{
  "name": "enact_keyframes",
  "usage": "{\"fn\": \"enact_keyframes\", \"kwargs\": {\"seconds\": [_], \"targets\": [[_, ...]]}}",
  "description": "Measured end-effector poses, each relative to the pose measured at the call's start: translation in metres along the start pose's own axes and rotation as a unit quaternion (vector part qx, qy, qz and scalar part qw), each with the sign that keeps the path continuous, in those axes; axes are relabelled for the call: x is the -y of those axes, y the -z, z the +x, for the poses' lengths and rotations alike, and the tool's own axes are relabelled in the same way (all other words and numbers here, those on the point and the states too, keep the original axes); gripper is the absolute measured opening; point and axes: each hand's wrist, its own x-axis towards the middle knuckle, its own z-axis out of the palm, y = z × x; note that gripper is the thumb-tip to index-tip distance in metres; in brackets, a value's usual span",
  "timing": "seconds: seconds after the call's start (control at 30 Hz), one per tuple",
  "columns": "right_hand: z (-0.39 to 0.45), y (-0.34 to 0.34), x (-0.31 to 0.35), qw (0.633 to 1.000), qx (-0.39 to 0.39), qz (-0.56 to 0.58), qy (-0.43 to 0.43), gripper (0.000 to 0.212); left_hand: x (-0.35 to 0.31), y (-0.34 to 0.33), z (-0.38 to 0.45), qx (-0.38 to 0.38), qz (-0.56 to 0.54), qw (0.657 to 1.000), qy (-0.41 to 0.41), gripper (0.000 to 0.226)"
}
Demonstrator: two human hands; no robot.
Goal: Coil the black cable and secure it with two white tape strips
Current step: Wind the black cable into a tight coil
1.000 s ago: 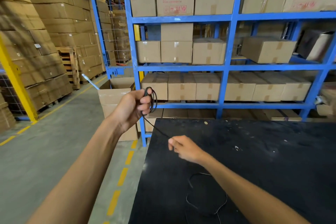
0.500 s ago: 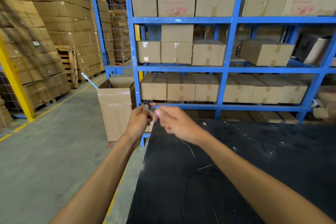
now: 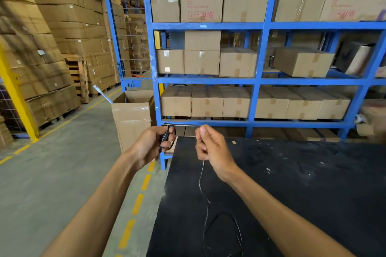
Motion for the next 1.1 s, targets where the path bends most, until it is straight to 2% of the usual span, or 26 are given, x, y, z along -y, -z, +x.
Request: {"fn": "enact_keyframes", "kwargs": {"seconds": [0.07,0.13,0.2,0.27,0.37,0.43,0.57,0.7,0.77,0.87,1.0,1.1], "targets": [[0.004,0.002,0.008,0.999,0.022,-0.031,0.020,0.032,0.003,-0.002,0.000,-0.032,0.009,0.999,-0.036,0.030],[0.000,-0.006,0.012,0.996,0.066,-0.056,0.031,0.031,0.001,-0.006,0.000,-0.051,-0.069,0.994,-0.067,0.029],[-0.007,-0.017,0.011,0.994,0.086,-0.064,0.027,0.030,-0.008,-0.013,-0.001,-0.034,-0.180,0.980,-0.077,0.028],[-0.015,-0.025,0.003,0.993,0.091,-0.068,0.016,0.029,-0.020,-0.021,-0.004,-0.012,-0.228,0.971,-0.071,0.027],[-0.025,-0.031,-0.015,0.989,0.098,-0.108,-0.005,0.030,-0.033,-0.031,-0.010,0.000,-0.233,0.970,-0.067,0.018],[-0.032,-0.033,-0.026,0.985,0.118,-0.125,-0.032,0.030,-0.037,-0.034,-0.014,0.001,-0.225,0.972,-0.068,0.019],[-0.036,-0.026,-0.036,0.975,0.172,-0.097,-0.099,0.030,-0.038,-0.033,-0.021,0.031,-0.220,0.974,-0.054,0.016],[-0.027,0.003,-0.044,0.952,0.210,-0.134,-0.178,0.040,-0.045,-0.027,-0.037,0.084,-0.170,0.982,-0.018,0.025],[-0.018,0.024,-0.047,0.945,0.188,-0.174,-0.203,0.042,-0.049,-0.023,-0.047,0.110,-0.150,0.982,-0.007,0.024],[0.001,0.052,-0.036,0.950,0.105,-0.190,-0.224,0.041,-0.045,-0.017,-0.054,0.128,-0.105,0.986,0.006,0.023],[0.032,0.057,0.011,0.976,0.032,-0.097,-0.191,0.032,-0.015,-0.016,-0.044,0.088,-0.018,0.995,0.052,0.031],[0.042,0.037,0.049,0.988,0.037,-0.056,-0.136,0.032,0.003,-0.021,-0.033,0.047,0.062,0.997,0.026,0.035]]}}
